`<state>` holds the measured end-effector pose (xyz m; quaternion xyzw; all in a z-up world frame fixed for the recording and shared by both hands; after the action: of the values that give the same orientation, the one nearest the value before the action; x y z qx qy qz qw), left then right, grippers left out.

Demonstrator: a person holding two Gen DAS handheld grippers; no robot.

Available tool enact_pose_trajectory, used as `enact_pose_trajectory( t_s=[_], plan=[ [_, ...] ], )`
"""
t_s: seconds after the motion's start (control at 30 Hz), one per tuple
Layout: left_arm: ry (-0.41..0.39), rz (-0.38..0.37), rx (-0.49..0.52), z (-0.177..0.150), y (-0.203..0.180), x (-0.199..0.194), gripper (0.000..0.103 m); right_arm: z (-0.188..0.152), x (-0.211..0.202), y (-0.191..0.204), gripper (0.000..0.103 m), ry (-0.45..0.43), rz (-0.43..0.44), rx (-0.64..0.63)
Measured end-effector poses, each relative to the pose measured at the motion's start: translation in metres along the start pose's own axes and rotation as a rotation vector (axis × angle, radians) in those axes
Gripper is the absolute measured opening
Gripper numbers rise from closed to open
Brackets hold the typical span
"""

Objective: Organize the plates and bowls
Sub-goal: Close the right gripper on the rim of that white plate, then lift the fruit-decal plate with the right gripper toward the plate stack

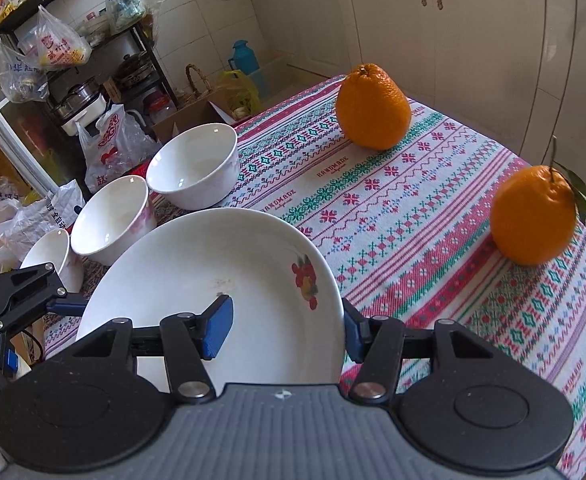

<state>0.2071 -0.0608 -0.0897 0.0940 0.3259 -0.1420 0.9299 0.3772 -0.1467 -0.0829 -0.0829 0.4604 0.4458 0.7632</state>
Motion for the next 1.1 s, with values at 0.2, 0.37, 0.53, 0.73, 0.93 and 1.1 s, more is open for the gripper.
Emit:
enact_pose_trajectory(
  t_s=[0.2,0.37,0.53,0.73,0.93,1.1],
  plan=[
    [-0.014,-0.02,0.046,0.002,-0.015,-0.008,0.081,-0.02,-0.022,0.002,0.062,-0.025,-0.028,0.023],
    [-0.026,-0.044,0.082,0.006,-0.03,-0.013,0.081,-0.037,-0.043,0.003,0.062,-0.048,-0.056,0.04],
    [-0.038,-0.074,0.121,0.008,-0.047,-0.017,0.081,-0.056,-0.062,0.0,0.062,-0.073,-0.086,0.067],
    [-0.037,-0.123,0.164,0.01,-0.068,-0.016,0.081,-0.082,-0.084,-0.004,0.063,-0.095,-0.128,0.104],
    [-0.029,-0.178,0.207,0.009,-0.088,-0.012,0.081,-0.111,-0.105,-0.011,0.063,-0.13,-0.157,0.16],
    [-0.022,-0.21,0.23,0.009,-0.101,-0.006,0.081,-0.133,-0.112,-0.017,0.063,-0.132,-0.18,0.195]
  ],
)
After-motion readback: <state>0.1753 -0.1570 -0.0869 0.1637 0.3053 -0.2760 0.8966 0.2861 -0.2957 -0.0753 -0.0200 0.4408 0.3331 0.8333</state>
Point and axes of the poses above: each gripper's, at about its wrist camera, not at the fingertips, and x roughly the way its jaws point, y to its left, z to its top, the point moved 6 cm from there along x, roughly the way its jaws point, and after that the axes turned 2 degrees about x, right-handed, at the moved point
